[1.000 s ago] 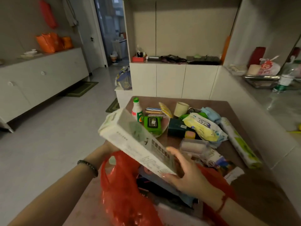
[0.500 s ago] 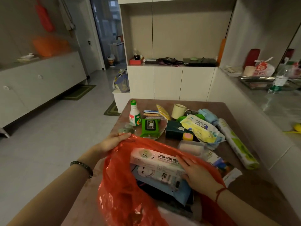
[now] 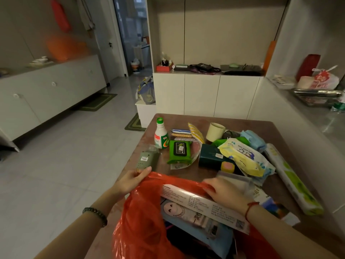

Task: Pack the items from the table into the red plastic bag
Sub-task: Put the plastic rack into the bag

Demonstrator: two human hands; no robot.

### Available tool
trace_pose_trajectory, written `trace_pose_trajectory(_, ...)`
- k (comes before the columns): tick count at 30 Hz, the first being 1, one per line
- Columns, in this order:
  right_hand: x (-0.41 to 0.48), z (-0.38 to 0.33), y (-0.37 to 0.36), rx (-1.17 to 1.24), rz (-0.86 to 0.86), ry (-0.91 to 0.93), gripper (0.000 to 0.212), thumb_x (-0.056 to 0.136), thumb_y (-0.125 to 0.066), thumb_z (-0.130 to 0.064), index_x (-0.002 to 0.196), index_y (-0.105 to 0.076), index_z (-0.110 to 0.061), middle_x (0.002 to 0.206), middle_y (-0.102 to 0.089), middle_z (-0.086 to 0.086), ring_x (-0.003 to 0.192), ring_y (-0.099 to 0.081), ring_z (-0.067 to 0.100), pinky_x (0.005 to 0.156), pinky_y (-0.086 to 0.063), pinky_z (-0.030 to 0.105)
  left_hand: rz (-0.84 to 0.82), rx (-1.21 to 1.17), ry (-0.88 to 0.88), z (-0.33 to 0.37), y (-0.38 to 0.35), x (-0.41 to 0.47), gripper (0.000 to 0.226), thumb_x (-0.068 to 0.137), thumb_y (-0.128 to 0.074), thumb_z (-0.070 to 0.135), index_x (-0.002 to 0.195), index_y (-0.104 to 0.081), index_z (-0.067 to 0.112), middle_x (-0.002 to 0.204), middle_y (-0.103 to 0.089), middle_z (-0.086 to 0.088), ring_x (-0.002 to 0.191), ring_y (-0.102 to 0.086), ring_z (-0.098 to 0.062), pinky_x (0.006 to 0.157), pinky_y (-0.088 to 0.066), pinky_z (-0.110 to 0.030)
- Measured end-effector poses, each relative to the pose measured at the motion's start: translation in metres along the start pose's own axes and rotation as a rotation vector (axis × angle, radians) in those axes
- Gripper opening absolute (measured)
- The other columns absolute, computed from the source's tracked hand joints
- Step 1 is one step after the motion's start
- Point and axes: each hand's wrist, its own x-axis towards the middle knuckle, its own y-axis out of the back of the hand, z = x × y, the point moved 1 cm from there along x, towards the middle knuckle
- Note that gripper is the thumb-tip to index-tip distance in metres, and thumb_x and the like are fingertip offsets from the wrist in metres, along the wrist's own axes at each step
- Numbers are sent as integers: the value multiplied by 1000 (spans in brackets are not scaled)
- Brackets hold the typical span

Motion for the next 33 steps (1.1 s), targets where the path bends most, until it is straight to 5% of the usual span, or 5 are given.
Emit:
trace_pose_trajectory(4, 22, 7, 3, 74, -20, -34, 15, 93, -48, -25, 87, -61, -31, 82, -62, -13, 79, -60, 0, 74, -49, 19, 141, 13, 15, -16, 3, 27, 37, 89, -45, 48, 104, -59, 17, 103, -62, -1, 92, -59, -16, 80, -45, -24)
trace_pose_trajectory(13, 57, 24, -3, 177, -75, -3, 19, 91, -49, -21, 97, -66, -28, 101, -68, -8, 92, -60, 4, 85, -49, 24, 210, 350, 285, -68, 3, 115, 118, 62, -72, 60, 148, 2, 27, 153, -22, -15, 135, -31, -35, 109, -34, -50)
trace_pose_trajectory(21, 59, 32, -4, 244, -55, -29, 19, 90, -53, -26, 92, -57, -44, 107, -65, -15, 98, -58, -3, 90, -48, 21, 294, 379, 236, -70, -1, 114, 112, 63, -79, 46, 148, -11, 20, 144, -40, -12, 124, -47, -29, 97, -44, -39)
trace_pose_trajectory(28, 13, 37, 21, 135, -182, -112, 39, 80, -66, -24, 115, -49, -29, 92, -50, -19, 78, -55, -2, 64, -47, 10, 397, -115, -158, 13, 50, 39, 114, 48, -77, 47, 145, -23, 17, 133, -50, -11, 113, -53, -27, 94, -44, -36)
trace_pose_trajectory(33, -21, 55, 25, -12, -40, -199, 13, 85, -54, -14, 85, -62, -24, 83, -60, -6, 79, -56, 9, 61, -40, 13, 65, -226, -547, 90, 31, -43, 111, 35, -78, 67, 133, -32, 42, 105, -62, 25, 91, -62, 4, 68, -52, -15)
